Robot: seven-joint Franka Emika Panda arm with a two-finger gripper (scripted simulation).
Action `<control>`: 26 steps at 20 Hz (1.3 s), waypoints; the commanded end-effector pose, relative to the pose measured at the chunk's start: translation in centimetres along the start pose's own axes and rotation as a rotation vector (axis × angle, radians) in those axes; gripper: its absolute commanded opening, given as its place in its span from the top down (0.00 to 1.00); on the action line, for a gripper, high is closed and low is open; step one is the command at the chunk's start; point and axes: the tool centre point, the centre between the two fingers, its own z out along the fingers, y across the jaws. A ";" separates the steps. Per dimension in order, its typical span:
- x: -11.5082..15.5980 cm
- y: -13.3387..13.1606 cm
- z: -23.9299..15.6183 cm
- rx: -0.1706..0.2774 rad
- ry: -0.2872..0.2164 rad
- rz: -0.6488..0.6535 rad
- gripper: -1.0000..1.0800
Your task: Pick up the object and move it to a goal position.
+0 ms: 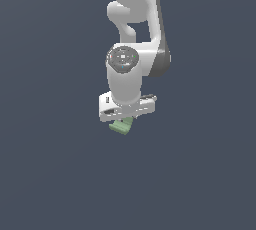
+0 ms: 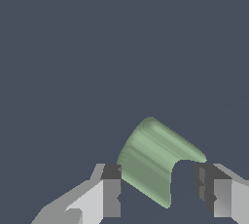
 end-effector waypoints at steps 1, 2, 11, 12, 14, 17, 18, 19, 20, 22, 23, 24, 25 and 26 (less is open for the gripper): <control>0.5 0.1 0.6 0.012 -0.028 -0.062 0.38; 0.6 0.1 0.9 0.018 -0.039 -0.088 0.38; 1.9 0.6 3.2 0.087 -0.132 -0.317 0.38; 2.0 0.6 3.4 0.097 -0.141 -0.342 0.38; 2.2 0.8 4.0 0.117 -0.159 -0.392 0.38; 2.4 1.0 4.7 0.150 -0.183 -0.467 0.38; 2.4 1.0 5.0 0.162 -0.190 -0.491 0.38; 2.5 1.1 5.2 0.173 -0.197 -0.516 0.38; 2.5 1.2 5.5 0.186 -0.204 -0.540 0.38; 2.6 1.4 6.0 0.211 -0.216 -0.589 0.38; 2.6 1.5 6.2 0.224 -0.222 -0.613 0.38; 2.6 1.6 6.5 0.238 -0.228 -0.637 0.38; 2.6 1.6 6.7 0.252 -0.233 -0.660 0.38; 2.5 1.7 7.0 0.266 -0.237 -0.684 0.38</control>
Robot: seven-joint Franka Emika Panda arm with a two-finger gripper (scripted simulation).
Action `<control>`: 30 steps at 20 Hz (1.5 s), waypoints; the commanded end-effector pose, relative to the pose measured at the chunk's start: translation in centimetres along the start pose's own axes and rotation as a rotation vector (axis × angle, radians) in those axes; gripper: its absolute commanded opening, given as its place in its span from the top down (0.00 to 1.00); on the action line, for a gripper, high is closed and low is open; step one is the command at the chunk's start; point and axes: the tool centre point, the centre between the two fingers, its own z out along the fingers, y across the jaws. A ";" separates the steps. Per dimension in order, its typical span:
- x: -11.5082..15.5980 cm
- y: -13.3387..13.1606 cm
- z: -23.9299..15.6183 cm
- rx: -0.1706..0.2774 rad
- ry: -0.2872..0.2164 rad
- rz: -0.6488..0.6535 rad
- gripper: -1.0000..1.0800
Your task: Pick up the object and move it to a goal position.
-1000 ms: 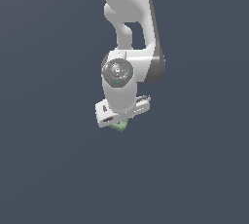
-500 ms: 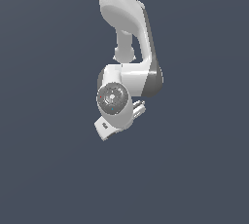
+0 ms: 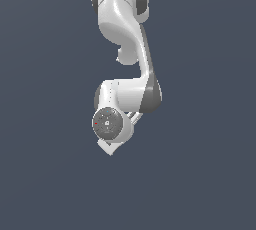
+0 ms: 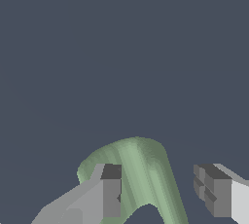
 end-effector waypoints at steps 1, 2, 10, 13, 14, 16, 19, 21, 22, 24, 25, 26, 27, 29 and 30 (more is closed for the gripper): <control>-0.1 0.3 0.6 0.032 -0.008 -0.063 0.38; -0.2 0.5 0.8 0.045 -0.011 -0.088 0.38; -0.8 1.3 2.2 0.130 -0.017 -0.248 0.38; -1.0 1.4 2.6 0.152 -0.015 -0.287 0.38; -1.1 1.5 2.7 0.157 -0.015 -0.297 0.38; -1.2 1.6 2.9 0.167 -0.013 -0.314 0.38; -1.3 1.6 3.0 0.176 -0.012 -0.331 0.38; -1.3 1.7 3.1 0.179 -0.012 -0.336 0.38; -1.3 1.7 3.1 0.179 -0.012 -0.336 0.38; -1.3 1.7 3.1 0.178 -0.012 -0.332 0.38; -1.3 1.7 3.1 0.178 -0.012 -0.332 0.38; -1.3 1.6 3.2 0.178 -0.012 -0.332 0.38; -1.3 1.6 3.2 0.178 -0.012 -0.332 0.38; -1.3 1.6 3.5 0.178 -0.012 -0.333 0.38; -1.4 1.5 3.6 0.178 -0.012 -0.333 0.38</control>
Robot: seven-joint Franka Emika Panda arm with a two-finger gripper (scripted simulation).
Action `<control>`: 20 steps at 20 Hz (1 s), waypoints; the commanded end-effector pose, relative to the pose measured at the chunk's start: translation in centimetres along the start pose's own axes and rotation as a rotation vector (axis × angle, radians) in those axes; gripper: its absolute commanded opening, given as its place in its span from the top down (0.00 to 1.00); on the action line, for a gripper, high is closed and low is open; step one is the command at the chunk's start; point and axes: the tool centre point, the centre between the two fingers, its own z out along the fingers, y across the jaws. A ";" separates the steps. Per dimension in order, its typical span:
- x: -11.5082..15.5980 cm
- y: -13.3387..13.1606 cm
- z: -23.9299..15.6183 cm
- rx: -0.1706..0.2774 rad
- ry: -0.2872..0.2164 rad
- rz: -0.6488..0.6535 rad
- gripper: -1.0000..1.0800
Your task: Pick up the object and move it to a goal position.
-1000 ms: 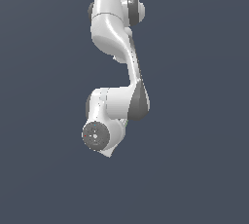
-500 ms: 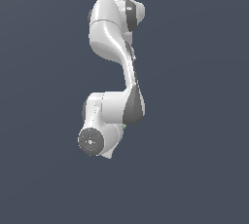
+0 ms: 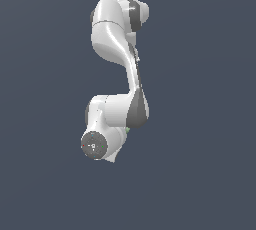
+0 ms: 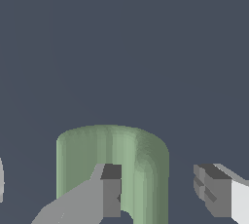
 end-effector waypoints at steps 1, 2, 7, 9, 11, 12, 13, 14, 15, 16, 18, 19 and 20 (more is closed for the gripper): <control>0.0 0.0 0.4 0.001 0.000 -0.001 0.38; 0.0 0.0 0.7 0.001 0.000 -0.001 0.38; 0.0 0.0 2.0 0.001 0.000 -0.003 0.38; 0.0 0.0 2.3 0.002 0.000 -0.003 0.38; 0.0 0.0 2.6 0.002 0.000 -0.004 0.38; 0.0 0.0 2.6 0.002 0.000 -0.004 0.38; 0.0 0.0 2.6 0.002 0.000 -0.004 0.38; 0.0 0.0 2.6 0.002 0.000 -0.004 1.00; 0.0 0.0 2.6 0.002 0.000 -0.004 1.00; 0.0 0.0 2.6 0.002 0.000 -0.004 1.00; 0.0 0.0 2.6 0.002 0.000 -0.004 1.00; 0.0 0.0 2.6 0.002 0.000 -0.004 1.00; 0.0 0.0 2.6 0.002 0.000 -0.004 1.00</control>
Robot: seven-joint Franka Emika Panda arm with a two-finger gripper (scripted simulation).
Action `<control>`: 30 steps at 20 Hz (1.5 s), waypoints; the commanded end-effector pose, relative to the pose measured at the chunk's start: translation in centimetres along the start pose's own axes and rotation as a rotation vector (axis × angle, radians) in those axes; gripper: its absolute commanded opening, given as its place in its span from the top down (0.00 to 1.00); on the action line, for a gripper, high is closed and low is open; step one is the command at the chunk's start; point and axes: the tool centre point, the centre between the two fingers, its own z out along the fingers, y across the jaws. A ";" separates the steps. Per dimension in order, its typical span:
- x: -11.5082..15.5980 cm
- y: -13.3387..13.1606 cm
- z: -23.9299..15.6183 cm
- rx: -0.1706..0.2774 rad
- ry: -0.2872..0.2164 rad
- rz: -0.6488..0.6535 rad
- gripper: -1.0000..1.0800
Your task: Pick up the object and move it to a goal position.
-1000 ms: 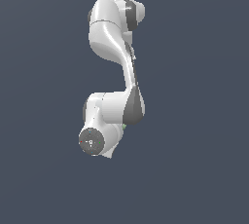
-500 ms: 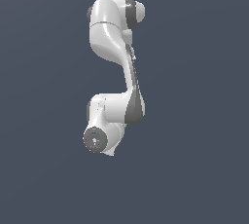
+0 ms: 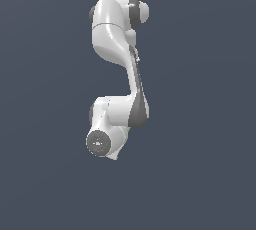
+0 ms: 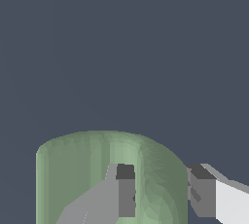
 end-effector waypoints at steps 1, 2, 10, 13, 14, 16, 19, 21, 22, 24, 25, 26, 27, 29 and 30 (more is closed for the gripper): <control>0.0 0.0 0.1 0.001 0.000 0.000 1.00; 0.0 0.0 0.1 0.001 0.000 0.000 1.00; 0.3 -0.1 -0.2 -0.015 0.006 0.004 1.00; 0.8 -0.3 -0.6 -0.034 0.013 0.009 1.00; 0.9 -0.4 -0.7 -0.042 0.017 0.011 1.00; 1.3 -0.5 -1.0 -0.062 0.024 0.016 1.00; 2.1 -0.8 -1.7 -0.098 0.039 0.026 1.00; 2.7 -1.1 -2.2 -0.127 0.050 0.034 1.00; 3.1 -1.3 -2.5 -0.144 0.057 0.039 1.00; 3.8 -1.6 -3.1 -0.179 0.071 0.048 1.00; 4.2 -1.8 -3.4 -0.198 0.078 0.053 1.00; 4.6 -2.0 -3.8 -0.217 0.086 0.058 1.00; 5.0 -2.2 -4.1 -0.236 0.094 0.063 1.00; 5.8 -2.6 -4.8 -0.275 0.109 0.073 1.00; 6.2 -2.8 -5.1 -0.294 0.117 0.078 1.00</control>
